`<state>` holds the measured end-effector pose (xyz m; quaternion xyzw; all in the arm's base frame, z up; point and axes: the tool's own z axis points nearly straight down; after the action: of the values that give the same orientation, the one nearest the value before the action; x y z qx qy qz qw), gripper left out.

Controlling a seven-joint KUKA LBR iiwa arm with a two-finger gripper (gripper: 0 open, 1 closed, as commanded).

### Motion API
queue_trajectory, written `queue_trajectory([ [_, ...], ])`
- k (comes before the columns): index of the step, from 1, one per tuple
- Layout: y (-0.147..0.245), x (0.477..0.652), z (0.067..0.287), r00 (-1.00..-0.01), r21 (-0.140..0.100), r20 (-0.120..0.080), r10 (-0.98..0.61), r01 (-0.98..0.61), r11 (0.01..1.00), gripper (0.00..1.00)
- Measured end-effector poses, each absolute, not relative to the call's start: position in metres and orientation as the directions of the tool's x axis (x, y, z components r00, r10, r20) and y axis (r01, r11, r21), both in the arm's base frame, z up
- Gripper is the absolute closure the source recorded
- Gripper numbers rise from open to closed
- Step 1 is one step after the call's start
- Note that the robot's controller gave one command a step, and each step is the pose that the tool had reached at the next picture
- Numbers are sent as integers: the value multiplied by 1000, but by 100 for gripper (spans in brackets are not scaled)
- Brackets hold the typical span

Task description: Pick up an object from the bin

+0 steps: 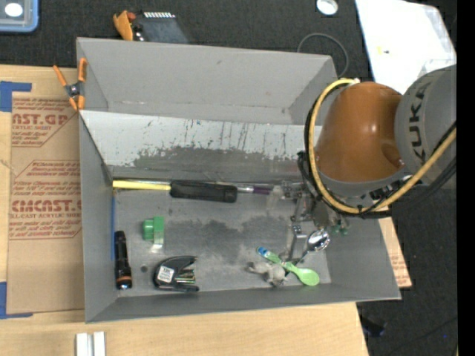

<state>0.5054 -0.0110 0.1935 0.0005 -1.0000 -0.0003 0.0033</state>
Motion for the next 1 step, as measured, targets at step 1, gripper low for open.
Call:
queue_trajectory([
  [1,-11,507,197,-1000,0,-1,-1,-1,1000,0],
])
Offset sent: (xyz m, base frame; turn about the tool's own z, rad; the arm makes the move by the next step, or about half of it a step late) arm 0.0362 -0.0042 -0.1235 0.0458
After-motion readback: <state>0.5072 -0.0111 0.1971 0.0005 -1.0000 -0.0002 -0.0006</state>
